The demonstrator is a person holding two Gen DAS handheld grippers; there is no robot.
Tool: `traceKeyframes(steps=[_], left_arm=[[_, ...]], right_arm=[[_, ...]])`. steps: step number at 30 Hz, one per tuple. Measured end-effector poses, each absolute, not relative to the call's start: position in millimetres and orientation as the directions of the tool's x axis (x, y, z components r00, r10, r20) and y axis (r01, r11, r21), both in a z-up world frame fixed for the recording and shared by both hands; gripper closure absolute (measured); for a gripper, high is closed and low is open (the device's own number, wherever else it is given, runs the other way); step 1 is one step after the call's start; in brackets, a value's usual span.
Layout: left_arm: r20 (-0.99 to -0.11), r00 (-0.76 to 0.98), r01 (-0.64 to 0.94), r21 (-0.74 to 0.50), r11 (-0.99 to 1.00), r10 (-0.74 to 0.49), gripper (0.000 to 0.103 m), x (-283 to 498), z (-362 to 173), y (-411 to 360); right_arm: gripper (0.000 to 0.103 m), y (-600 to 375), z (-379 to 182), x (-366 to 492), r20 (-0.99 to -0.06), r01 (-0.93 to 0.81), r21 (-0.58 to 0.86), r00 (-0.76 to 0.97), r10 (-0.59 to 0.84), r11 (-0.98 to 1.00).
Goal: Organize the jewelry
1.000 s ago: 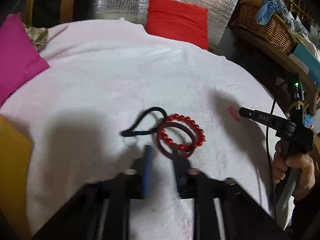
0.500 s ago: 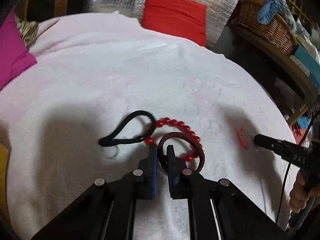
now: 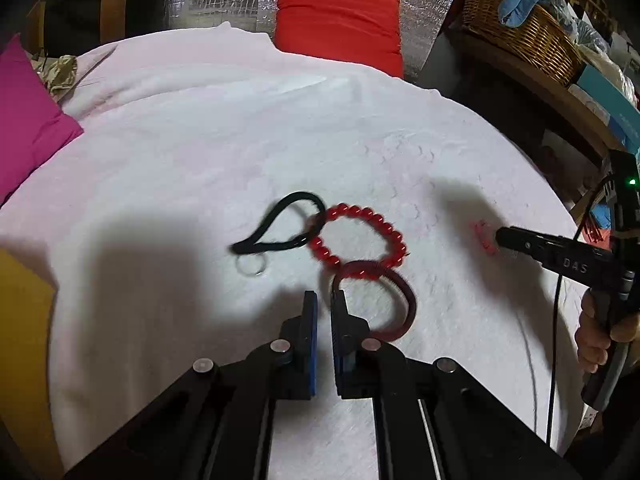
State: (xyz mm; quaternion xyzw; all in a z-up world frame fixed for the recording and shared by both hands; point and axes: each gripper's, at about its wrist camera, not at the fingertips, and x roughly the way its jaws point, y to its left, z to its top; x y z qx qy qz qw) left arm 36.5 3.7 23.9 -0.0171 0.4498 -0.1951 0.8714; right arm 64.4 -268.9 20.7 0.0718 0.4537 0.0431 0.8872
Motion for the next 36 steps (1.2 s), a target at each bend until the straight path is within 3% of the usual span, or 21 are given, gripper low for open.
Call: traceKeyframes(steps=[2, 4, 9, 11, 13, 14, 15, 22, 23, 24, 25, 27, 30, 36], left_arm=[[-0.780, 0.519, 0.318, -0.203, 0.926, -0.349, 0.097, 34.8, 24.0, 7.6], [-0.781, 0.521, 0.315, -0.201, 0.928, -0.346, 0.097, 34.0, 24.4, 9.6], [-0.766, 0.538, 0.319, -0.202, 0.926, -0.352, 0.096, 35.4, 27.7, 6.5], [-0.764, 0.532, 0.321, -0.218, 0.922, -0.366, 0.092, 35.2, 29.0, 5.3], [-0.763, 0.521, 0.332, -0.232, 0.914, -0.383, 0.071, 34.5, 29.8, -0.5], [-0.764, 0.519, 0.334, -0.231, 0.914, -0.383, 0.044, 33.5, 29.9, -4.2], [-0.761, 0.528, 0.333, -0.222, 0.916, -0.377, 0.031, 32.1, 29.8, -8.1], [-0.784, 0.505, 0.341, -0.204, 0.918, -0.362, 0.032, 37.2, 13.9, -26.8], [-0.782, 0.510, 0.346, -0.194, 0.918, -0.357, 0.040, 37.0, 13.1, -29.3], [-0.781, 0.513, 0.350, -0.188, 0.918, -0.356, 0.055, 36.6, 12.8, -31.3], [-0.779, 0.509, 0.353, -0.200, 0.914, -0.367, 0.059, 36.6, 13.1, -32.5], [-0.774, 0.508, 0.347, -0.218, 0.912, -0.378, 0.077, 35.9, 14.3, -34.1], [-0.768, 0.509, 0.351, -0.228, 0.908, -0.389, 0.092, 33.2, 18.3, -35.4], [-0.744, 0.537, 0.352, -0.232, 0.907, -0.399, 0.094, 22.8, 32.6, -29.0]], right_arm=[[0.078, -258.7, 19.3, 64.2, -0.790, -0.014, 0.106, 0.606, 0.093, 0.994], [0.093, -246.1, 18.5, 63.5, -0.781, -0.020, 0.022, 0.624, 0.030, 1.000], [0.095, -239.7, 27.5, 55.3, -0.763, -0.022, -0.002, 0.646, 0.013, 1.000], [0.095, -237.0, 35.7, 46.1, -0.748, -0.021, -0.004, 0.664, 0.011, 1.000], [0.095, -236.1, 43.6, 36.9, -0.733, -0.014, 0.014, 0.679, 0.020, 1.000], [0.095, -237.2, 47.7, 32.9, -0.727, -0.011, 0.022, 0.686, 0.023, 1.000], [0.095, -237.8, 52.7, 27.0, -0.721, -0.009, 0.031, 0.692, 0.029, 0.999], [0.095, -256.6, 73.3, 5.8, -0.693, 0.022, 0.153, 0.715, 0.092, 0.988], [0.095, -258.8, 74.6, 4.3, -0.691, 0.031, 0.167, 0.717, 0.095, 0.986], [0.095, -262.2, 77.2, -0.8, -0.687, 0.039, 0.178, 0.720, 0.096, 0.983], [0.095, -263.9, 79.5, -5.2, -0.684, 0.043, 0.181, 0.724, 0.095, 0.982], [0.095, -266.8, 82.5, -11.5, -0.675, 0.046, 0.197, 0.731, 0.102, 0.979], [0.095, -269.5, 85.4, -16.6, -0.667, 0.048, 0.223, 0.736, 0.116, 0.974], [0.095, -266.8, 87.7, -16.2, -0.658, 0.022, 0.240, 0.739, 0.146, 0.971]])
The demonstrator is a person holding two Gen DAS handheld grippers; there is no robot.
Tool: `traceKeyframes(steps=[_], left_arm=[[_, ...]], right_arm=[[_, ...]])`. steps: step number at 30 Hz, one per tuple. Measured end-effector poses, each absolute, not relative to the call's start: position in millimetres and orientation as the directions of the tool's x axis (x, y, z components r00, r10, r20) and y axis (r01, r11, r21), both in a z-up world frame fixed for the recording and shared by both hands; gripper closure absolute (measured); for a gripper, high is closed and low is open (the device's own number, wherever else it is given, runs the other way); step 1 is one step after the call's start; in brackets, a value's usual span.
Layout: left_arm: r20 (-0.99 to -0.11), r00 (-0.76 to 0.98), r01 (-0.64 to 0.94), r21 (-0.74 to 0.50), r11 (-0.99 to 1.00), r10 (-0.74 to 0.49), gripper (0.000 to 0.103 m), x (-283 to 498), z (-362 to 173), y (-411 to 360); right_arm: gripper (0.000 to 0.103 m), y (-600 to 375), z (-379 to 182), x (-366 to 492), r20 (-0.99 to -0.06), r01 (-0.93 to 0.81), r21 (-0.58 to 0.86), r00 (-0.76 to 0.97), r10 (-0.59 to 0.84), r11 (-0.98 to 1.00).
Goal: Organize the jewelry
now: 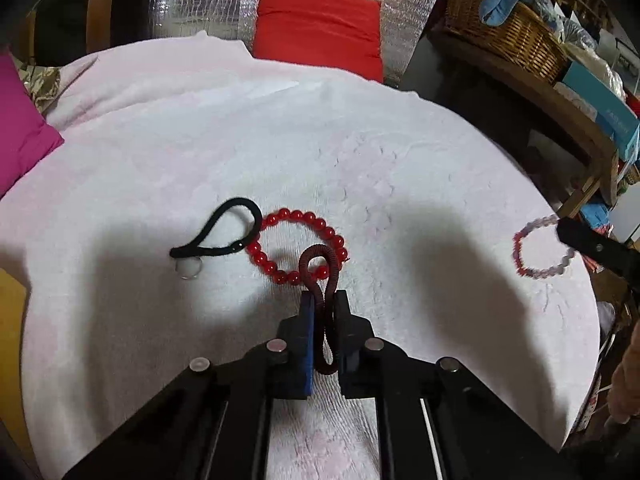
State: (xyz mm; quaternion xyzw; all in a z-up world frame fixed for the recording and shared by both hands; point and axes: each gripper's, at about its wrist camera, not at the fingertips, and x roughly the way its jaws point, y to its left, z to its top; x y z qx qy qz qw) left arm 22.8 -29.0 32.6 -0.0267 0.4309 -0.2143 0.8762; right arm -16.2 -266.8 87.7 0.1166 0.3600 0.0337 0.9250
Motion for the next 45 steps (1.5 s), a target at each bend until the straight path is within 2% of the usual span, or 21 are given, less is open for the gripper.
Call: traceKeyframes(steps=[8, 14, 19, 31, 38, 45], left_arm=[[-0.720, 0.611, 0.292, -0.182, 0.939, -0.330, 0.094, -2.9, 59.3, -13.8], [-0.675, 0.674, 0.254, -0.172, 0.952, -0.302, 0.094, -34.8, 80.9, -1.3], [-0.651, 0.720, 0.217, -0.118, 0.969, -0.241, 0.094, -64.6, 88.9, 11.5], [-0.609, 0.786, 0.079, -0.080, 0.994, -0.112, 0.094, -134.6, 128.1, 71.6], [-0.570, 0.821, 0.034, -0.025, 0.999, -0.042, 0.094, -170.8, 161.6, 93.5], [-0.531, 0.847, -0.011, -0.021, 1.000, -0.002, 0.094, -199.1, 186.9, 116.3]], right_arm=[[0.095, -258.9, 92.1, -16.9, -0.624, -0.045, 0.338, 0.738, 0.259, 0.940], [0.094, -252.2, 102.6, -26.9, -0.562, -0.095, 0.414, 0.755, 0.337, 0.905], [0.094, -239.8, 109.7, -37.3, -0.518, -0.137, 0.470, 0.757, 0.398, 0.872], [0.094, -202.5, 119.6, -80.1, -0.477, -0.187, 0.460, 0.773, 0.419, 0.868], [0.094, -177.5, 133.2, -117.7, -0.437, -0.249, 0.486, 0.761, 0.479, 0.838], [0.094, -153.1, 155.3, -146.1, -0.422, -0.302, 0.481, 0.744, 0.519, 0.823]])
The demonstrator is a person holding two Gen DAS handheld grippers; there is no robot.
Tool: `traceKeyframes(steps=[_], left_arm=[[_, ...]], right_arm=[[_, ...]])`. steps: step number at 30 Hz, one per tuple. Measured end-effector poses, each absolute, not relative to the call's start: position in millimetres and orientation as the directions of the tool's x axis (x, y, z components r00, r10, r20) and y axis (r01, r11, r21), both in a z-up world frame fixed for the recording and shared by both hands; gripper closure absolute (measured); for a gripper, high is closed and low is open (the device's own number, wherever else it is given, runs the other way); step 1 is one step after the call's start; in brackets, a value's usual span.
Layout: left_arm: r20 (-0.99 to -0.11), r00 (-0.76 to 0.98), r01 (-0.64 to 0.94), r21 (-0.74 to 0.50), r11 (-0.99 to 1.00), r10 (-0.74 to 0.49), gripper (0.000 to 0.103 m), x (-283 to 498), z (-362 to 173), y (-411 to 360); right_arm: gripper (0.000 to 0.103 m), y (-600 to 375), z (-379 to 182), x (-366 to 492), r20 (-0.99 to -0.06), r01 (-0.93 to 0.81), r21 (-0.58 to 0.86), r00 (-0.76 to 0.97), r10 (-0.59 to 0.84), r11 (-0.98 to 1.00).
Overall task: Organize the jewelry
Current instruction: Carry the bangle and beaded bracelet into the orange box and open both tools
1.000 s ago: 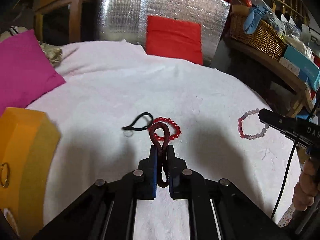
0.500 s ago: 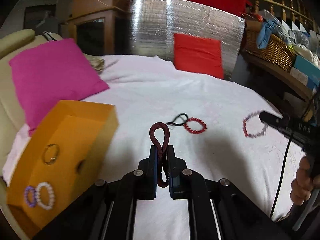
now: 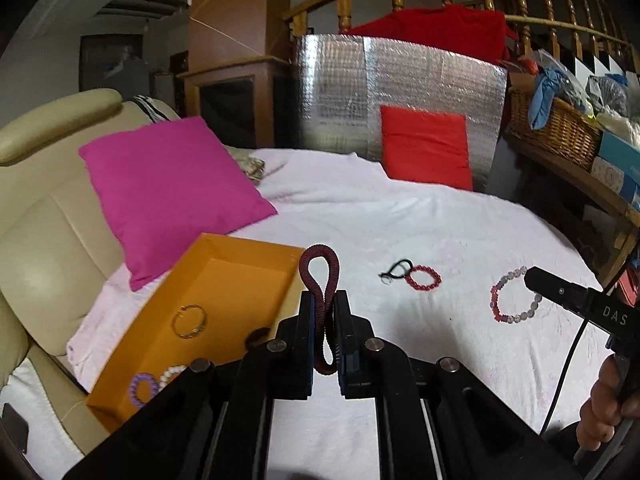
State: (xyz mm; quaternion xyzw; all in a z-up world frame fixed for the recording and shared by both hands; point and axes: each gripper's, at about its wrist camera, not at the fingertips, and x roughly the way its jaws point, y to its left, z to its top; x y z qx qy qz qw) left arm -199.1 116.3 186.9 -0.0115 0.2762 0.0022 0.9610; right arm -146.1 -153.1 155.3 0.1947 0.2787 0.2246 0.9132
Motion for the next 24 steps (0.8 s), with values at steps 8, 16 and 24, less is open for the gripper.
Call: traceKeyframes(steps=[8, 16, 24], left_arm=[[-0.487, 0.872, -0.057, -0.017, 0.998, 0.042, 0.094, -217.5, 204.0, 140.2], [-0.488, 0.869, -0.110, -0.038, 0.993, 0.077, 0.094, -220.8, 200.1, 172.0], [-0.540, 0.834, -0.183, -0.067, 0.981, 0.118, 0.094, -214.7, 175.6, 214.2]], right_arm=[[0.094, -122.6, 178.9, -163.6, -0.404, -0.358, 0.450, 0.735, 0.544, 0.818], [0.094, -79.7, 190.1, -169.4, -0.416, -0.423, 0.411, 0.701, 0.579, 0.807], [0.094, -23.3, 187.3, -165.6, -0.453, -0.499, 0.372, 0.639, 0.622, 0.783]])
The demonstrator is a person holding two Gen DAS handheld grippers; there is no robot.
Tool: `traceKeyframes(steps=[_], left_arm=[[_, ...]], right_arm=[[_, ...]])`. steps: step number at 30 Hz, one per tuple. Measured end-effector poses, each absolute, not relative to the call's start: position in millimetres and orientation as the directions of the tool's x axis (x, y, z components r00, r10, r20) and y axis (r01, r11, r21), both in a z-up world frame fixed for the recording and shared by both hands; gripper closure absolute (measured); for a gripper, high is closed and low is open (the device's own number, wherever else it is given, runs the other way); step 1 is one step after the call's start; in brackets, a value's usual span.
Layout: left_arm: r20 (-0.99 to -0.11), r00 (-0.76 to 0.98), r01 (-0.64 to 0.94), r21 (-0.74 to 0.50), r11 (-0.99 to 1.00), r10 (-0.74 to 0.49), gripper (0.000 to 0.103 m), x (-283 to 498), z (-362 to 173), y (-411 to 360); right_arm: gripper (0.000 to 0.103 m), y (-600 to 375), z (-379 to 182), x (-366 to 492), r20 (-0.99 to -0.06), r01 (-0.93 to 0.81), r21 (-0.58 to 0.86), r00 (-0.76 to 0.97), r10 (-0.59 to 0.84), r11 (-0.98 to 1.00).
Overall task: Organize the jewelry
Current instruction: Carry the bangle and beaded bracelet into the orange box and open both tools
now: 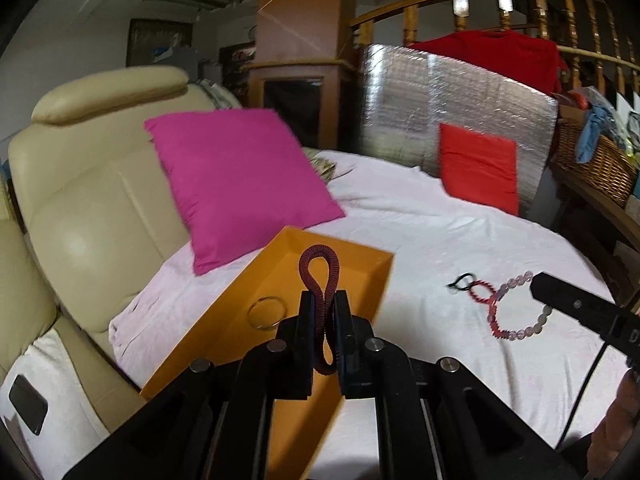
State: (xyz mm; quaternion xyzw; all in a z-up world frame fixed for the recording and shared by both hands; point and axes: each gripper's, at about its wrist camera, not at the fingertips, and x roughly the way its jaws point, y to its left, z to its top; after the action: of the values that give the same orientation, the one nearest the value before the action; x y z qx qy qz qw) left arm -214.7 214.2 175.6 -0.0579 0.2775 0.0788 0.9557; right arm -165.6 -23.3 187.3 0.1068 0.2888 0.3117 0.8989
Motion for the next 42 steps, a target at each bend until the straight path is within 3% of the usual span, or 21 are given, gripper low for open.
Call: traceKeyframes(steps=[12, 26, 42], left_arm=[[-0.653, 0.735, -0.310, -0.085, 0.947, 0.182, 0.094, -198.7, 117.5, 284.5], [-0.738, 0.668, -0.216, -0.070, 0.974, 0.096, 0.094, -154.8, 72.7, 265.0], [-0.788, 0.610, -0.197, -0.046, 0.979, 0.086, 0.094, -131.0, 48.1, 253.7]], right_arm=[[0.094, 60.0, 166.9, -122.0, -0.529, -0.564, 0.356, 0.536, 0.658, 0.745], [0.094, 126.3, 107.4, -25.6, -0.683, -0.548, 0.293, 0.453, 0.573, 0.783], [0.094, 149.9, 78.0, 20.3, -0.758, -0.524, 0.199, 0.454, 0.469, 0.828]])
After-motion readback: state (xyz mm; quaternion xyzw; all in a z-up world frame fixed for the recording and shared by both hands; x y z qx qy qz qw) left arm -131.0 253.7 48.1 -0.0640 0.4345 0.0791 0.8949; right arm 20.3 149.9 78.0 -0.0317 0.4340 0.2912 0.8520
